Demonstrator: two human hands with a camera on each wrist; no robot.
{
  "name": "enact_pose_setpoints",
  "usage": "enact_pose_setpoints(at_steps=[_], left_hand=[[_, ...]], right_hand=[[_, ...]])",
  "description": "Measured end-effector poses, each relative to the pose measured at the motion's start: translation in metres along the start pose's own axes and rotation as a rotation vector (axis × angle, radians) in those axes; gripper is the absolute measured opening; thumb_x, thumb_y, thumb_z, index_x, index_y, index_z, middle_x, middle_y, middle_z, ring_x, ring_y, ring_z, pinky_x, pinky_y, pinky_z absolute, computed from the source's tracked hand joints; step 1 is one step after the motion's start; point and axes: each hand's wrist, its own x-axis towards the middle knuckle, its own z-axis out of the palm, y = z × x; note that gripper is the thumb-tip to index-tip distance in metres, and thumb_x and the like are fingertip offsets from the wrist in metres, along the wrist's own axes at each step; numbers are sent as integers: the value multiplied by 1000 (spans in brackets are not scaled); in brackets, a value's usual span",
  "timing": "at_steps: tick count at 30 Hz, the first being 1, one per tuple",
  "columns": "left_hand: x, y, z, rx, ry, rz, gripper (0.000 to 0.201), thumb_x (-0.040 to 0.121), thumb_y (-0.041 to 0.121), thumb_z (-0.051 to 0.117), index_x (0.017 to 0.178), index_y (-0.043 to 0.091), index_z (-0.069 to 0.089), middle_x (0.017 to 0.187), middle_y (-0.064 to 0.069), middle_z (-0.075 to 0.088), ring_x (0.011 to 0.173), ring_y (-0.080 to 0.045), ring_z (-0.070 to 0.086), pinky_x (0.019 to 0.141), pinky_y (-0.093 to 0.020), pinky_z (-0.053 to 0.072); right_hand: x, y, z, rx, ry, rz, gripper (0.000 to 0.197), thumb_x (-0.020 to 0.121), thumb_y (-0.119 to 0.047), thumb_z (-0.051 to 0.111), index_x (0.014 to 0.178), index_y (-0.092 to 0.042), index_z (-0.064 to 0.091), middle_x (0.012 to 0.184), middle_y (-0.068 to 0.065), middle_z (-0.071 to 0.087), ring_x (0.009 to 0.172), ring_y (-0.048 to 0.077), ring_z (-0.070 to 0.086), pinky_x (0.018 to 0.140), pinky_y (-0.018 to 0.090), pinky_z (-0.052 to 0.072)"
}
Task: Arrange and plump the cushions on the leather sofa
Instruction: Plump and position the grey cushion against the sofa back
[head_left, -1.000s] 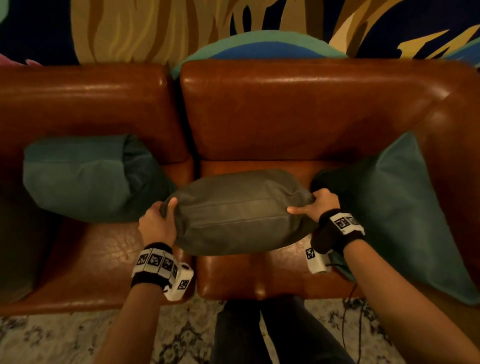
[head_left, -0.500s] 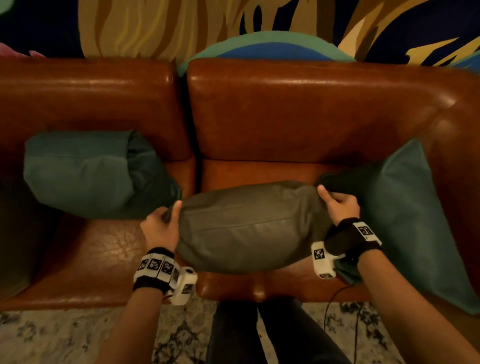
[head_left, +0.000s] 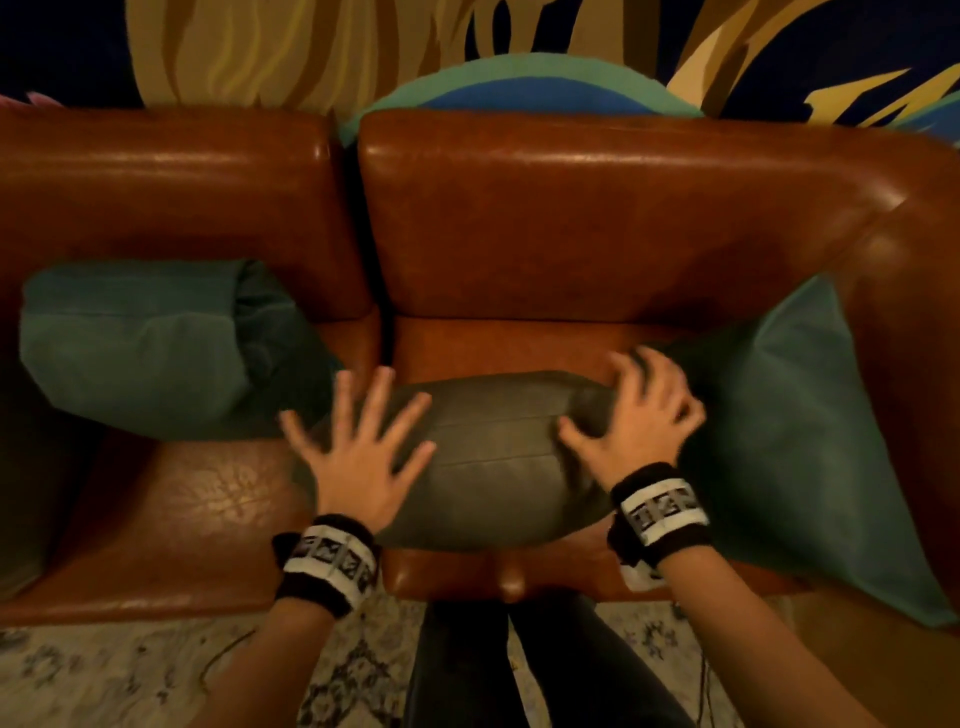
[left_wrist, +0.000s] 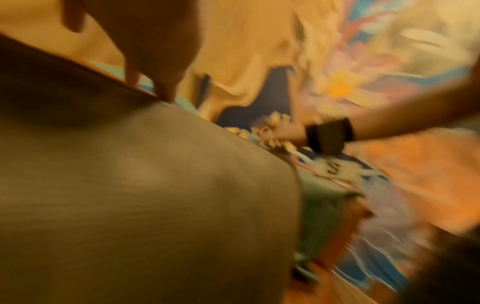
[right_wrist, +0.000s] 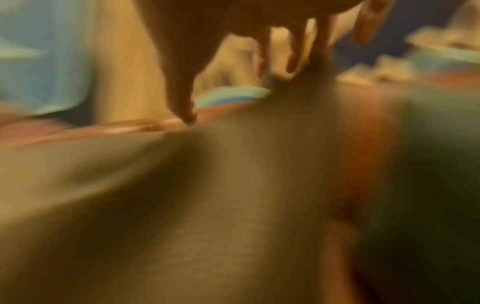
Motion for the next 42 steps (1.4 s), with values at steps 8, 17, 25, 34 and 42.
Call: enact_pose_setpoints(at_steps=[8,17,25,34,42], left_hand=[[7,18,22,-48,-216,-69,58,88,73,9,141,61,-10,161,19,4,150,-21,0,101,-75,-17],[-8,79,-55,-427,-97,-212,74,73,87,28,92,28,66,100,-1,70,101,-27,63,88,-38,49],[0,67,-78,-561,-177,-284,12,86,19,61,84,8,63,89,-17,70,92,-36,64,74,-37,46],[-52,46,-106,-1610,-66,-266,18,83,0,53,73,5,68,68,-8,66,64,-17,62,59,-20,51],[-59,24,-107,-1560,171,-299,33,88,-3,52,68,14,71,63,-4,60,63,-21,53,57,-18,43]], right_hand=[[-23,26,34,-24,-191,95,86,75,-85,31,147,-50,0,162,-2,-8,149,28,-6,112,61,-10],[-19,-4,14,645,-457,10,70,91,-64,38,147,-23,33,153,-1,31,142,14,22,119,39,21],[-70,-65,11,782,-698,-566,85,92,-42,54,153,-23,-4,160,-9,-7,146,2,-10,118,21,-7],[-22,19,110,778,-801,531,84,79,-83,26,145,-33,33,152,7,36,137,34,38,114,50,28],[-52,31,73,787,-390,384,10,85,-17,67,88,-9,65,87,7,67,82,21,62,75,26,45]])
